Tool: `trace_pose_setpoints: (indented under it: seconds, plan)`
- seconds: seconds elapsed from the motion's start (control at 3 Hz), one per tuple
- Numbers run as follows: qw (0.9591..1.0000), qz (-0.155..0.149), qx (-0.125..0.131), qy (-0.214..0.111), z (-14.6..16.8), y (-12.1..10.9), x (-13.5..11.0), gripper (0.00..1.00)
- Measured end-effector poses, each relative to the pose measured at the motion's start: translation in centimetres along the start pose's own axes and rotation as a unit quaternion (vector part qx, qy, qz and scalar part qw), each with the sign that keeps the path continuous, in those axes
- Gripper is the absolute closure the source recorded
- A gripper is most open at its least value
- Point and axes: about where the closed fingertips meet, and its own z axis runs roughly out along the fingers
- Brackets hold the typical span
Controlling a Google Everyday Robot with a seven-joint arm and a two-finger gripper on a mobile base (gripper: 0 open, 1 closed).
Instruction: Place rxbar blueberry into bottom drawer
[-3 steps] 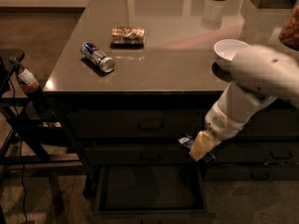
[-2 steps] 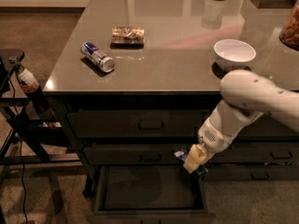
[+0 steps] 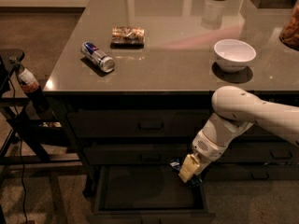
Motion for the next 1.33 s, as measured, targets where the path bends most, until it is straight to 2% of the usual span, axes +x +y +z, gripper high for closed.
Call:
trace_pose_setpoints:
  seconds: [0.33, 0.67, 1.0, 1.33]
  plan:
    - [0.9990, 0.039, -0.004, -0.024, 2.4, -0.5, 0.0, 1.00]
    - [0.9904, 0.122, -0.011, -0.064, 6.4, -1.5, 0.9, 1.00]
    - [0.9779, 0.180, -0.005, -0.105, 9.4, -3.3, 0.1, 1.00]
    - [0.9779, 0.180, -0.005, -0.105, 9.4, -3.3, 0.1, 1.00]
